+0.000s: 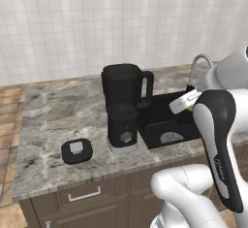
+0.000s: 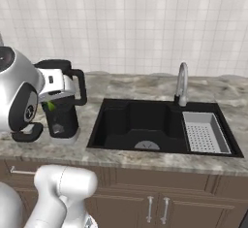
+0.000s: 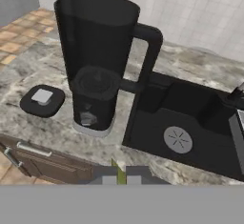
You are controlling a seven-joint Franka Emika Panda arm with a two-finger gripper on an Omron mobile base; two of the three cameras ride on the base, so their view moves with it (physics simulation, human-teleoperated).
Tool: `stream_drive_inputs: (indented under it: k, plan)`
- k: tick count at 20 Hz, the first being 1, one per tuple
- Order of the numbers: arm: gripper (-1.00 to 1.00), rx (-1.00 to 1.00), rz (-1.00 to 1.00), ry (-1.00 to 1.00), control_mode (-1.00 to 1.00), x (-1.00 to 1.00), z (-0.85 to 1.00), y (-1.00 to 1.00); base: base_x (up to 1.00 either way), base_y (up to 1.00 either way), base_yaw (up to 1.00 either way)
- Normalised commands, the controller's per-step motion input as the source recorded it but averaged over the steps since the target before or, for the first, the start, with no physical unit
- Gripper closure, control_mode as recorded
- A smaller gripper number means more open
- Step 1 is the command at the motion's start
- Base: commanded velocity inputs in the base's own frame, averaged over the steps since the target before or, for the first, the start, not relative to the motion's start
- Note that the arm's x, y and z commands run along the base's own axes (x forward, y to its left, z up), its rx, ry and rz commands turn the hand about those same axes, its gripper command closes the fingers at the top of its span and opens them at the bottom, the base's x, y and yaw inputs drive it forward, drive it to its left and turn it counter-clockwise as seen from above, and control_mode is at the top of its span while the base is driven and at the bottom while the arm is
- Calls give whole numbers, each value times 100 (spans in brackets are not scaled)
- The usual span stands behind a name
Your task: Grab the lemon wedges from the fridge, place them in the blender, close the lid, and turn on the blender to create a marinade.
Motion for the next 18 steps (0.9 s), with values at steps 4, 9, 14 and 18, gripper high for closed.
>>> stream_drive_inputs:
  k: [4, 9, 14, 18]
  plan:
    - [100, 0, 7, 0, -100, 14, 41, 30, 2, 12, 4]
    - [100, 0, 1, 1, -100, 58, 74, 46, 0, 0, 0]
    - [100, 0, 0, 8, -100, 96, 55, 25, 0, 0, 0]
    - [100, -4, 0, 11, -100, 100, -1, 39, 0, 0, 0]
